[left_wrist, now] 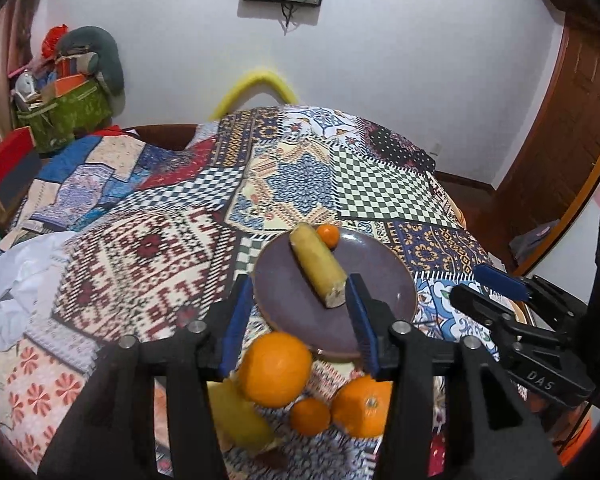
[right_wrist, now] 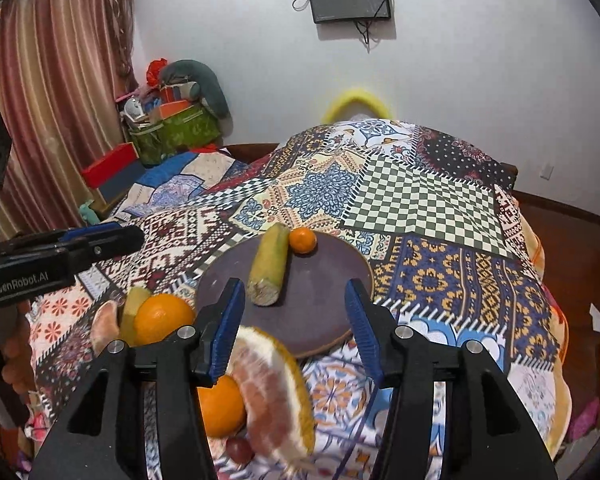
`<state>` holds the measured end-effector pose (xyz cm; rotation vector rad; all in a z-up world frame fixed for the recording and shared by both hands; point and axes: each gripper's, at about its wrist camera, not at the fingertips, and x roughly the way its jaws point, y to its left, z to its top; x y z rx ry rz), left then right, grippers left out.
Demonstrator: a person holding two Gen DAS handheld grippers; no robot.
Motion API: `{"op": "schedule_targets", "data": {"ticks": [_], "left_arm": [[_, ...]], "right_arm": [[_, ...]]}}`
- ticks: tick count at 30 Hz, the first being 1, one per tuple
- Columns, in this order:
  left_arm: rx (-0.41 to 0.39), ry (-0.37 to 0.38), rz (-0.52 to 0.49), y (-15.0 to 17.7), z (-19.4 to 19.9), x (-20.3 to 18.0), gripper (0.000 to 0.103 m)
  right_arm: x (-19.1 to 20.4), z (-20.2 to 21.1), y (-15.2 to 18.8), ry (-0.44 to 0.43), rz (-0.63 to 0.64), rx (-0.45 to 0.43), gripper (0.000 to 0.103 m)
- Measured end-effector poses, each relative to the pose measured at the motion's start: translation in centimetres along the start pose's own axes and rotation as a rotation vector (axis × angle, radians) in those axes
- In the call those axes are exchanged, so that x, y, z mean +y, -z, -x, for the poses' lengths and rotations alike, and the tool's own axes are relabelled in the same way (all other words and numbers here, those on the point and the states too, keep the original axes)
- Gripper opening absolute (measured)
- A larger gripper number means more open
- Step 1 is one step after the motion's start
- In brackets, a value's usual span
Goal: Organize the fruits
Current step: 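Grasp a peeled pomelo segment with the right tool while the left tool approaches a large orange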
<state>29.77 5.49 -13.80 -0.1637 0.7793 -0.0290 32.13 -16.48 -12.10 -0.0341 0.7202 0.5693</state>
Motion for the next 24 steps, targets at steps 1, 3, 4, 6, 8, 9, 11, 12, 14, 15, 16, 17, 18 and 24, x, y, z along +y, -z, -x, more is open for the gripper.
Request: {"op": "schedule_targets", "data": {"ticks": [1, 3, 4, 6, 8, 9, 11, 12, 14, 15, 16, 17, 18, 24], "left_arm": [[0.000, -0.004, 0.002, 0.2, 0.3, 0.2, 0.051], [0.008, -0.012, 0.006, 0.9, 1.0, 0.7, 0.053], [0.012, -0.014, 0.008, 1.2, 1.2, 0.8, 0.053], [0.024, -0.021, 0.006, 1.9, 1.6, 1.1, 0.053], [0.039, -0.026, 0.006, 2.9, 1.8, 1.3, 0.054], [0.045, -0.027, 0.008, 3.3, 1.8, 1.4, 0.055], [0.063, -0.029, 0.008, 4.2, 1.6, 1.6, 0.055], [0.075, -0.029, 0.010, 4.6, 1.4, 1.7, 0.055], [0.097, -0.028, 0.016, 5.4, 1.0, 2.0, 0.055], [0.105, -0.027, 0.019, 5.7, 0.8, 2.1, 0.055], [0.113, -0.026, 0.022, 6.0, 0.6, 2.2, 0.055], [0.124, -0.025, 0.027, 6.3, 0.3, 2.4, 0.055], [0.130, -0.025, 0.030, 6.5, 0.1, 2.5, 0.055], [0.165, -0.026, 0.027, 7.1, -1.5, 2.8, 0.055]], "right_arm": [[0.2, 0.3, 0.2, 0.002, 0.003, 0.001, 0.048], [0.3, 0.7, 0.7, 0.005, 0.003, 0.003, 0.049], [0.4, 0.8, 0.9, 0.006, 0.002, 0.006, 0.049], [0.5, 1.1, 1.5, 0.006, -0.001, 0.013, 0.050], [0.6, 1.2, 2.1, 0.011, -0.001, 0.023, 0.054], [0.7, 1.2, 2.6, 0.015, -0.001, 0.029, 0.056], [0.8, 0.9, 3.3, 0.018, 0.001, 0.047, 0.056], [0.9, 0.8, 3.7, 0.018, 0.004, 0.057, 0.056], [1.2, 0.5, 4.3, 0.022, 0.010, 0.077, 0.056], [1.1, 0.1, 4.8, 0.026, 0.013, 0.090, 0.056], [1.0, -0.1, 5.0, 0.028, 0.012, 0.099, 0.056], [0.8, -0.7, 5.2, 0.028, 0.008, 0.113, 0.056], [0.7, -0.9, 5.4, 0.029, 0.002, 0.122, 0.056], [0.1, -3.2, 6.2, 0.026, -0.017, 0.182, 0.056]]}}
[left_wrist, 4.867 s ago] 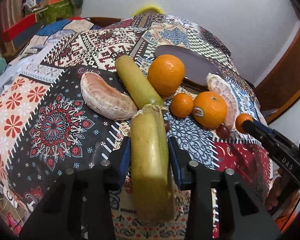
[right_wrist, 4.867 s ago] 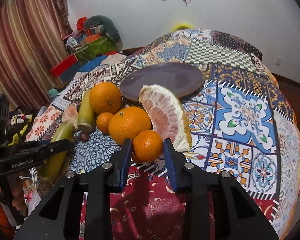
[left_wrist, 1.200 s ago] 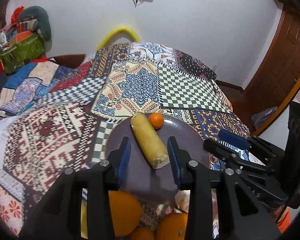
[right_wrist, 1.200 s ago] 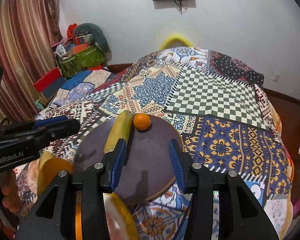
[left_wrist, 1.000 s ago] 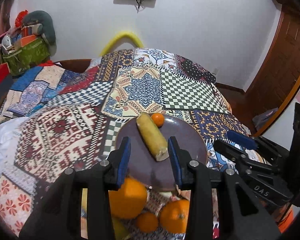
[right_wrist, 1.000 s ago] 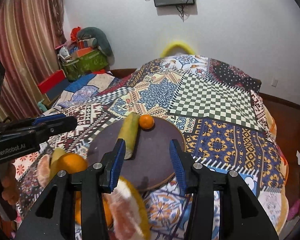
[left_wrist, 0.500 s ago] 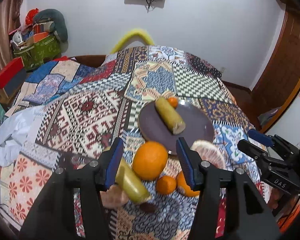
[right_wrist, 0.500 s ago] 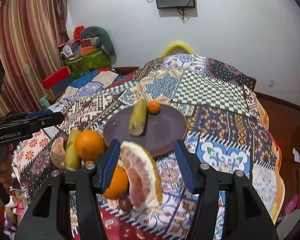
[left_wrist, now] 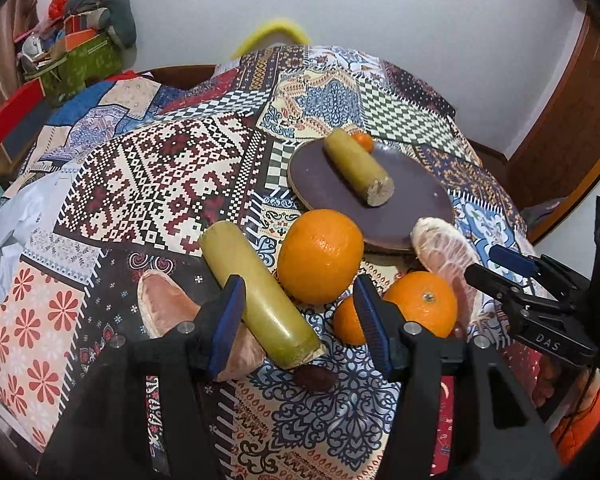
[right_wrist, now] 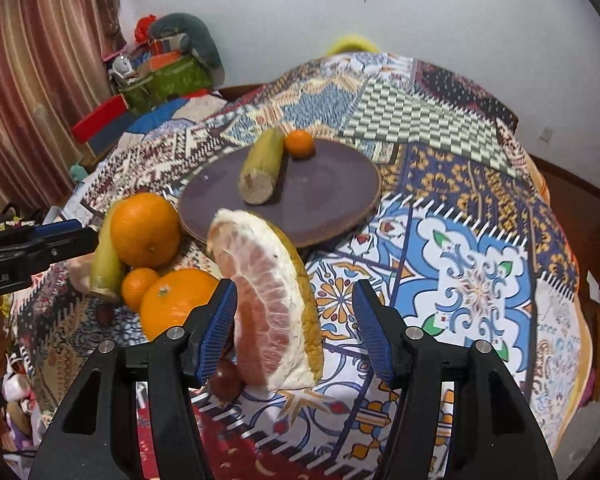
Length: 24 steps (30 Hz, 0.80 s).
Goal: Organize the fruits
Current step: 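Grasp a peeled pomelo segment with the right tool while the left tool approaches a large orange, then lift the pomelo segment with the right tool while the left tool grasps and lifts the orange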
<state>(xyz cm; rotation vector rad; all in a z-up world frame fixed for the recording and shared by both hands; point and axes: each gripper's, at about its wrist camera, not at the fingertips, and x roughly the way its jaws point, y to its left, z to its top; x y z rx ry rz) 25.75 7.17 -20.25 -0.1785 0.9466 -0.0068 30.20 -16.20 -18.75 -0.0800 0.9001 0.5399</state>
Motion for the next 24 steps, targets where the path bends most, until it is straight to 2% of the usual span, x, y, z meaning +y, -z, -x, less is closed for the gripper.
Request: {"op": "schedule_targets", "data": {"ticks": [5, 9, 14, 16, 19, 24], "left_arm": [[0.015, -0.002, -0.014, -0.1, -1.2, -0.2, 0.059], [0.025, 0.002, -0.017, -0.5, -2.1, -0.4, 0.060], [0.019, -0.008, -0.027, -1.1, -2.9, -0.7, 0.066], [0.016, -0.009, -0.028, -1.4, -3.1, -0.9, 0.066], [0.019, -0.006, -0.029, -1.8, -3.6, -1.1, 0.066], [0.033, -0.004, -0.035, -2.0, -4.6, -1.6, 0.066]], "right_arm": [[0.3, -1.1, 0.2, -0.030, 0.000, 0.033, 0.056], [0.6, -1.4, -0.1, -0.039, 0.018, 0.027, 0.056], [-0.1, -1.7, -0.2, -0.092, 0.003, 0.034, 0.055], [-0.1, -1.8, -0.2, -0.132, -0.006, 0.034, 0.044], [0.2, -1.5, 0.0, -0.128, 0.002, 0.023, 0.043], [0.5, -0.3, 0.0, -0.108, 0.019, -0.014, 0.033]]}}
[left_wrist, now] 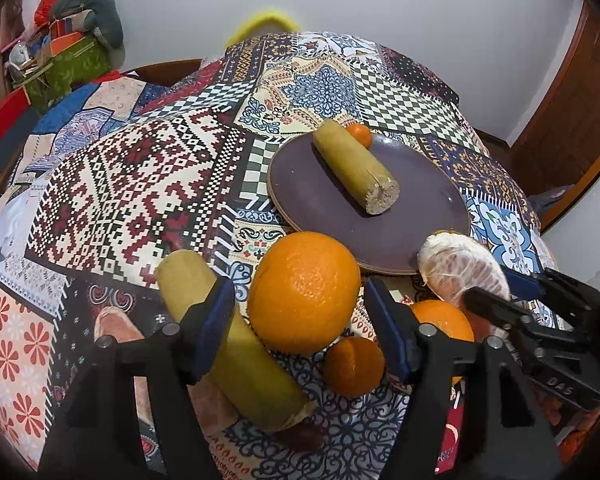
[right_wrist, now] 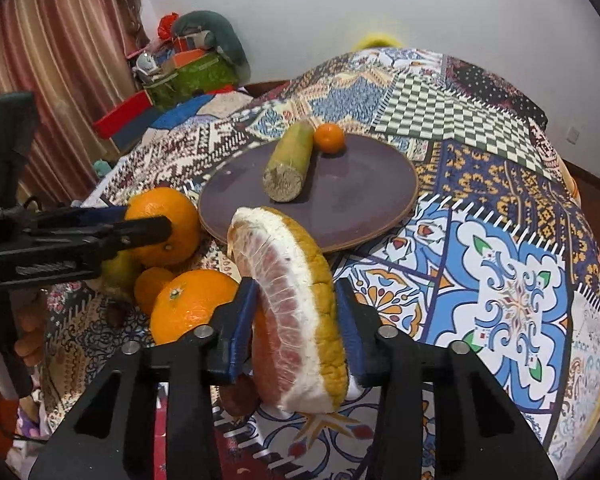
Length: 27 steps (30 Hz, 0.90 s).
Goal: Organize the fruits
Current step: 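Lift the pomelo segment with the right tool while the left tool grasps and lifts the orange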
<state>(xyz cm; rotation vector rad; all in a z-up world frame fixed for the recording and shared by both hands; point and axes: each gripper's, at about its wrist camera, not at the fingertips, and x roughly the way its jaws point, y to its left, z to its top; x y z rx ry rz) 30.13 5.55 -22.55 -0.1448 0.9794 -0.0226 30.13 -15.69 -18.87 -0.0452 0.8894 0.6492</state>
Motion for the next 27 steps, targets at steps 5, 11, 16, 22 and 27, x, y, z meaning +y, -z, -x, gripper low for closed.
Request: {"op": "schedule_targets", "data": {"ticks": [5, 11, 16, 22, 27], "left_arm": [[0.016, 0.000, -0.009, 0.1, -0.9, -0.4, 0.067], [-0.006, 0.002, 0.010, 0.0, -0.9, -0.2, 0.066], [-0.033, -0.003, 0.003, -0.1, -0.2, -0.4, 0.059], [-0.035, -0.013, -0.026, 0.1, 0.2, -0.8, 0.058], [-0.037, -0.001, -0.005, 0.1, 0.8, -0.6, 0.057]], "right_arm": [[-0.5, 0.4, -0.1, -0.005, -0.023, -0.014, 0.032], [-0.8, 1.5, -0.3, 0.002, -0.037, -0.047, 0.027], [-1.3, 2.4, -0.6, 0.027, -0.052, -0.075, 0.024], [-1.5, 3.2, -0.9, 0.034, -0.060, -0.099, 0.023], [-1.3, 4.1, -1.2, 0.038, -0.059, -0.121, 0.023]]}}
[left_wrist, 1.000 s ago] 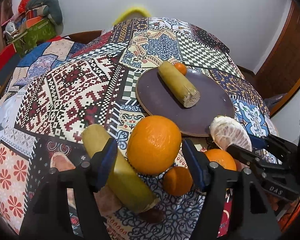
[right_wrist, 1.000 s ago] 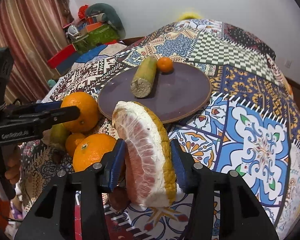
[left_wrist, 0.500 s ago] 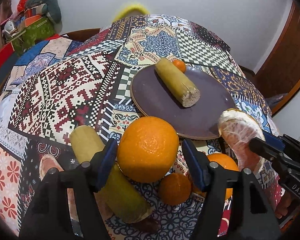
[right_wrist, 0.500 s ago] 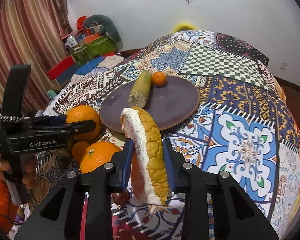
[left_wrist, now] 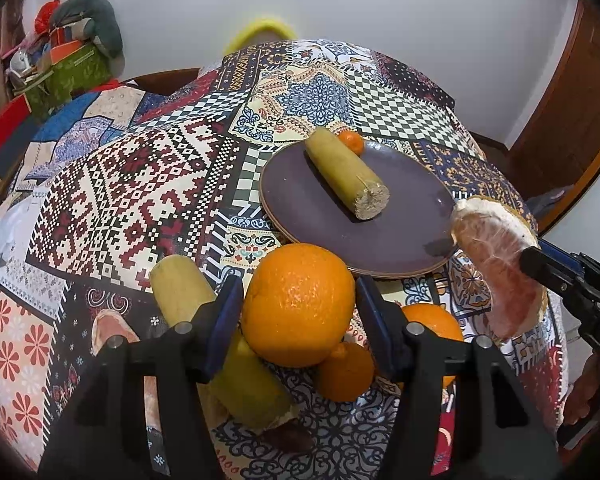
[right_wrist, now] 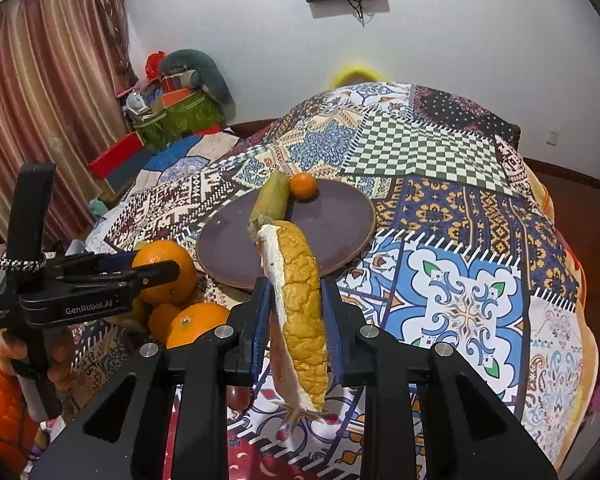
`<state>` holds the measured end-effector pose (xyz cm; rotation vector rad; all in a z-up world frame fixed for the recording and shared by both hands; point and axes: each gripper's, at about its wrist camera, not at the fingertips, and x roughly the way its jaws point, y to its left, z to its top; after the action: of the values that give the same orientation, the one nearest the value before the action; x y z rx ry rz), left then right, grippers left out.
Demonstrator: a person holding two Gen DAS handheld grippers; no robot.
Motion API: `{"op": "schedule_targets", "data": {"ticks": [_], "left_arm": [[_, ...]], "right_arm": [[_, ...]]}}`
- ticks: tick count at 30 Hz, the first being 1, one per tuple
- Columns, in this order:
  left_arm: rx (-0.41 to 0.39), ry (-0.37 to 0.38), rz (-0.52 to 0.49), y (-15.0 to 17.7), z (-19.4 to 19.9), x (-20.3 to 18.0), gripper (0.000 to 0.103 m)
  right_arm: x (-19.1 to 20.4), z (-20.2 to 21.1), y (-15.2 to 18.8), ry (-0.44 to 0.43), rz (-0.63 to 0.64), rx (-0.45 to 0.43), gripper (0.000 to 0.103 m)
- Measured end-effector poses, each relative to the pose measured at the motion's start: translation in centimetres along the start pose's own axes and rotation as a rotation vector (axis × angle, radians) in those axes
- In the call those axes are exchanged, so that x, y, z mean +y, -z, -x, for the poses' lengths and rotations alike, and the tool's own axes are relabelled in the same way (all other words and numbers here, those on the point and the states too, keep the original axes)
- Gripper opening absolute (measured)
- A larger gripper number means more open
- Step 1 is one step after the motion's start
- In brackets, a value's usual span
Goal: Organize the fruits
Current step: 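Lift the pomelo segment with the right tool while the left tool grasps and lifts the orange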
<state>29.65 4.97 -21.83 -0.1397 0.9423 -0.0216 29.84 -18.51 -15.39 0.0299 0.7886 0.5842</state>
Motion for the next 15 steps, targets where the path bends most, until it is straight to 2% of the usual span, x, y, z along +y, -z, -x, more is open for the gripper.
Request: {"op": "schedule_targets", "data": {"ticks": [7, 15], "left_arm": [[-0.051, 0.009, -0.008, -0.7, 2.0, -0.6, 0.057], [-0.128, 0.014, -0.015, -2.8, 4.0, -1.4, 0.057]], "right_arm": [[0.1, 0.8, -1.1, 0.000, 0.002, -0.040, 0.023], [0.5, 1.2, -3.0, -0.001, 0.009, -0.091, 0.023]]}}
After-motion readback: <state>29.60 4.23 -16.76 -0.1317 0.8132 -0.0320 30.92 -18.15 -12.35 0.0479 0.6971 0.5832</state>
